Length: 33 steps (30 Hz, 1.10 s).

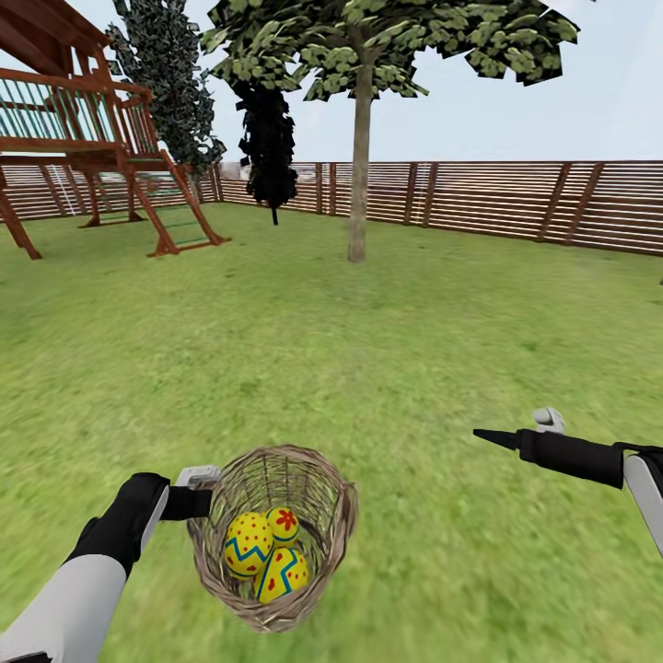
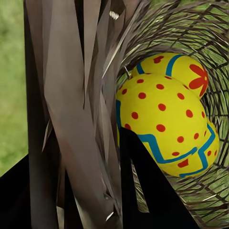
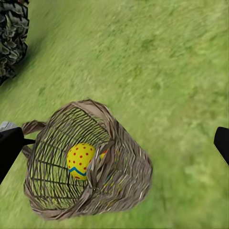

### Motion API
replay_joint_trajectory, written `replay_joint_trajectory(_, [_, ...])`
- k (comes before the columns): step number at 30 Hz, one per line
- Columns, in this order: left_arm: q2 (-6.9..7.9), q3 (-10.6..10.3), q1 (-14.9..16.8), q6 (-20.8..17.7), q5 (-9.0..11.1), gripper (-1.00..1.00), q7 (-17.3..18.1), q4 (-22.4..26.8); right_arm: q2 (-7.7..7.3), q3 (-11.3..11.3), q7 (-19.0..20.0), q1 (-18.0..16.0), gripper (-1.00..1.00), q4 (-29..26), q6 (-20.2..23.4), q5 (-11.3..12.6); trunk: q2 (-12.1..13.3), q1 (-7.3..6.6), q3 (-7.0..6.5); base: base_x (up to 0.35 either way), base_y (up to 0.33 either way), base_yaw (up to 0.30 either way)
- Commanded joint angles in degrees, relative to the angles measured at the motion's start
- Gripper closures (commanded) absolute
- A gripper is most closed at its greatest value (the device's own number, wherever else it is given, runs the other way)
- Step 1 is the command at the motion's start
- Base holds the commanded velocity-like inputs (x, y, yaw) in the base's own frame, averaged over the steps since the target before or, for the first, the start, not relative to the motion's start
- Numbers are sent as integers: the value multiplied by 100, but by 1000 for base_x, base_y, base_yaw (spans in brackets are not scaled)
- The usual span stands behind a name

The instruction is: Take the three Easter eggs out of the wicker basket on the lawn in the garden, then place them on the lawn next to a single tree (choose any tree) so that all three eggs are next to the same tree and none are left in the basket.

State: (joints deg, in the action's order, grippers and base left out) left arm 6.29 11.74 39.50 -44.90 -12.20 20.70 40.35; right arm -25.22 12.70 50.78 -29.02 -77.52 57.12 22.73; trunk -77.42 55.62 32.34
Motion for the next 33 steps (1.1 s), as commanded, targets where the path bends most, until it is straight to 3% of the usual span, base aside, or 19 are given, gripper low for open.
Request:
replay_joint_trajectory(1, [-4,21,5,-28,-4,100,48,8,0,5,28,-6,-100,0,20,-14,-3,3,5,313,0,0])
replay_joint_trajectory(12, [-4,21,5,-28,-5,100,48,8,0,5,29,-3,-100,0,25,-10,-3,3,5,313,0,0])
replay_joint_trajectory(22, [-3,20,5,-28,-9,100,48,8,0,5,29,-4,-100,0,28,-5,-3,3,-48,312,0,-182])
replay_joint_trajectory(33, [-4,21,5,-28,-4,100,48,8,0,5,29,-3,-100,0,28,-12,-3,3,-51,307,0,-9])
